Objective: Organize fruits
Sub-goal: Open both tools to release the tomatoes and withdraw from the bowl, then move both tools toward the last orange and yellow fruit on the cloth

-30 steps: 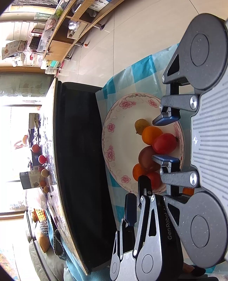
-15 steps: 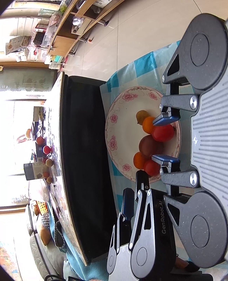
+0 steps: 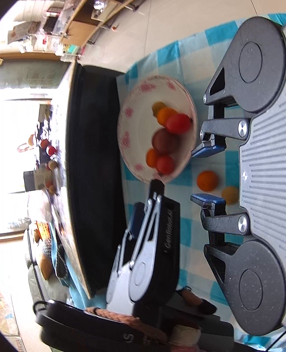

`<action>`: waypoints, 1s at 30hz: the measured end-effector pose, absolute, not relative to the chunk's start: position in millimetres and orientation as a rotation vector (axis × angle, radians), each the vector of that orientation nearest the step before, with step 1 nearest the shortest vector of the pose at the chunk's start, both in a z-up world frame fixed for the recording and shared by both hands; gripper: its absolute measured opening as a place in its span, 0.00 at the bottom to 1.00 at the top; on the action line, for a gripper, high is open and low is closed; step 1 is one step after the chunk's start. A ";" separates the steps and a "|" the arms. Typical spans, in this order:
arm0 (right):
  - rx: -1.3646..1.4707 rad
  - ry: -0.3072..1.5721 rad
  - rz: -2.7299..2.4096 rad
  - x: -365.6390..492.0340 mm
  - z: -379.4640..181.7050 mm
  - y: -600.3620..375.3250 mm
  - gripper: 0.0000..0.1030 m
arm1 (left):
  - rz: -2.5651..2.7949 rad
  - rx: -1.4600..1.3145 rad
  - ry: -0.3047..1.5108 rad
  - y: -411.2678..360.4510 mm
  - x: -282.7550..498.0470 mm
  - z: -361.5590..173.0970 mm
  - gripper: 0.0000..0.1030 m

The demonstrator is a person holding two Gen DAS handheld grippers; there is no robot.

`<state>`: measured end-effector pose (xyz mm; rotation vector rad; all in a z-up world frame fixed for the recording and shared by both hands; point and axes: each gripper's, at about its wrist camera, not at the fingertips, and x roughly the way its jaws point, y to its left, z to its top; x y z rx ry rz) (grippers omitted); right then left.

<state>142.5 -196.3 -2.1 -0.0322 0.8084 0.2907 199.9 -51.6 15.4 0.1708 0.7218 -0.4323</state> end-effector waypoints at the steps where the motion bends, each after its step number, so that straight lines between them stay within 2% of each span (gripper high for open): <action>1: -0.033 0.817 0.301 142.1 -4.0 -193.4 0.32 | -0.435 0.172 0.722 -50.0 198.8 15.5 0.49; 13: -0.065 0.939 0.305 149.0 -35.9 -173.1 0.31 | -0.437 0.143 0.766 -31.4 194.6 7.8 0.49; 16: -0.062 0.957 0.299 151.5 -41.5 -173.2 0.28 | -0.449 0.140 0.780 -33.0 194.0 4.8 0.49; 18: -0.064 0.966 0.295 152.6 -44.0 -173.1 0.20 | -0.461 0.143 0.787 -35.2 193.5 3.0 0.49; 30: -0.037 1.001 0.262 140.1 -34.1 -200.2 0.19 | -0.585 0.123 0.883 -59.0 189.9 -14.8 0.49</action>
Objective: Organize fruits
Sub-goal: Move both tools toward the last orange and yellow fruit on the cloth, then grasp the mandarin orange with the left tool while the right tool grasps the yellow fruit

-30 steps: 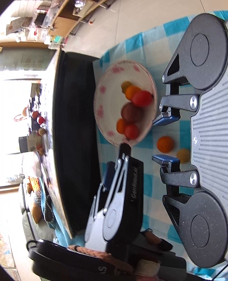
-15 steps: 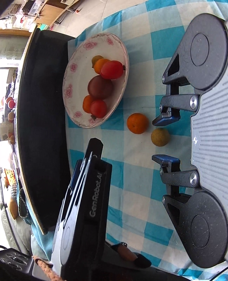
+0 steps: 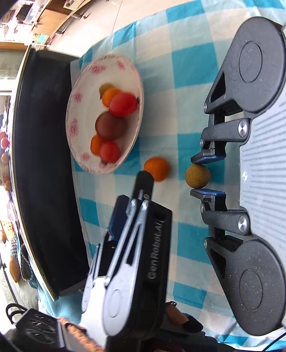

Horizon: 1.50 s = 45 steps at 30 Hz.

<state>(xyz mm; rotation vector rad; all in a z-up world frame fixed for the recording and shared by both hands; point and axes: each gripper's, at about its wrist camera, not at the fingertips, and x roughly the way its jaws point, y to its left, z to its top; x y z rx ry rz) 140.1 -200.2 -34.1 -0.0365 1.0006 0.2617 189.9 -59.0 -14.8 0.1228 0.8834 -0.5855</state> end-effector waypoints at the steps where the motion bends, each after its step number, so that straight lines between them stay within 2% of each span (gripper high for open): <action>1: -0.037 1.002 0.249 138.4 -33.5 -203.8 0.19 | -0.590 0.126 0.891 -61.9 189.7 -17.7 0.49; 15: -0.030 0.998 0.154 141.9 -35.9 -234.3 0.19 | -0.553 0.199 0.887 -85.6 192.1 -39.8 0.48; 20: -0.040 0.992 0.144 141.5 -36.7 -237.4 0.19 | -0.564 0.224 0.877 -86.4 186.5 -38.9 0.38; 22: -0.047 0.986 0.147 140.6 -37.2 -237.2 0.19 | -0.571 0.227 0.873 -86.6 184.7 -38.7 0.37; 34: -0.058 0.981 0.156 140.1 -40.0 -237.2 0.19 | -0.609 0.277 0.875 -87.0 170.4 -37.4 0.38; 40: -0.070 0.977 0.163 139.0 -39.8 -236.5 0.19 | -0.605 0.263 0.872 -82.6 169.7 -38.9 0.43; 45: -0.076 0.975 0.164 137.8 -40.4 -236.0 0.20 | -0.600 0.262 0.872 -83.5 169.8 -39.0 0.44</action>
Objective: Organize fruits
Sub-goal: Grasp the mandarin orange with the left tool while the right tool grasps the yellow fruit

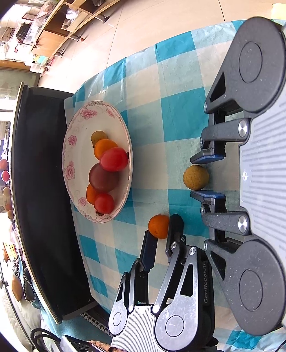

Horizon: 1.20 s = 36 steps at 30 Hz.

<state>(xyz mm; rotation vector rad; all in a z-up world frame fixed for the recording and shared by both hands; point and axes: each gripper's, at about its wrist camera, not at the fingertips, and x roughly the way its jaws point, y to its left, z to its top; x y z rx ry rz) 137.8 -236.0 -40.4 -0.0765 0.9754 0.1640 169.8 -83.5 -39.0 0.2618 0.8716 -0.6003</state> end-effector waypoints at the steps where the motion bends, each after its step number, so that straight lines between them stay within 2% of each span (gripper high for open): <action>1: -0.081 0.977 0.164 138.0 -40.4 -235.1 0.20 | -0.599 0.260 0.873 -83.7 170.1 -38.9 0.44; 7: -0.101 0.988 0.159 138.7 -40.1 -232.7 0.18 | -0.605 0.266 0.879 -85.8 169.0 -38.1 0.37; 36: -0.050 0.924 0.137 153.8 -14.4 -228.4 0.18 | -0.544 0.231 0.854 -83.6 181.0 -11.2 0.37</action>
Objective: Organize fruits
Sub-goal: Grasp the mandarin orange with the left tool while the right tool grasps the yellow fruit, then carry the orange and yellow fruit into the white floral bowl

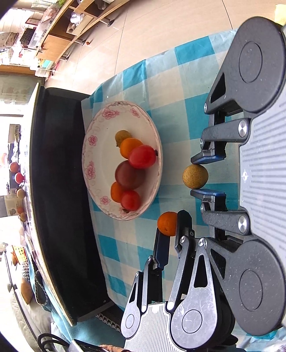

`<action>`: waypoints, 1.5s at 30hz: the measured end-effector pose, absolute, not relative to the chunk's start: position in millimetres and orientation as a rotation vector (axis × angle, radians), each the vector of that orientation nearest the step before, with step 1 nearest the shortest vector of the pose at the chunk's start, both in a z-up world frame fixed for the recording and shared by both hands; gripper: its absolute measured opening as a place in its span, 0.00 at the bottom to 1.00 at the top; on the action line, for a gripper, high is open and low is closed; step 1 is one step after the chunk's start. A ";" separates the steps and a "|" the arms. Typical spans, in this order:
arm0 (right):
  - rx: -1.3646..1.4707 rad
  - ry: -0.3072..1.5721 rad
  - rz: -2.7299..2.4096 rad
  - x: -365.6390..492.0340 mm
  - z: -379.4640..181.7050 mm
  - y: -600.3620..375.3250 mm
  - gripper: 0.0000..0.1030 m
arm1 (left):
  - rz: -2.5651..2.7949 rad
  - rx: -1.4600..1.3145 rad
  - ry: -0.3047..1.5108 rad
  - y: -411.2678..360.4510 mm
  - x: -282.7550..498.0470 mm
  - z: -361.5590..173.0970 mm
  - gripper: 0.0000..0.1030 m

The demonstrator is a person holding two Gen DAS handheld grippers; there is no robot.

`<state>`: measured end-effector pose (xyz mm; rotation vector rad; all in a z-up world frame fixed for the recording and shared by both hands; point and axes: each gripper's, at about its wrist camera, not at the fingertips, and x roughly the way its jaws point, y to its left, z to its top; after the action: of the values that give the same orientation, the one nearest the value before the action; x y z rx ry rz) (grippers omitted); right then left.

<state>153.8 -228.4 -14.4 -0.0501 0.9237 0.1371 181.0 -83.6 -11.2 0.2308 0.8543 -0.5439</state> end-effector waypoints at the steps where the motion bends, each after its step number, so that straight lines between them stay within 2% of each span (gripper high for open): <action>1: -0.050 0.916 0.134 154.5 -12.3 -228.4 0.19 | -0.541 0.229 0.849 -83.2 182.3 -9.1 0.37; 45: 0.028 0.807 0.069 199.3 8.6 -240.6 0.21 | -0.442 0.162 0.760 -84.3 228.8 12.2 0.34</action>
<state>199.3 -240.6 8.6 0.0284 0.8068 0.0691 228.8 -84.3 12.2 0.1619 0.7600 -0.4419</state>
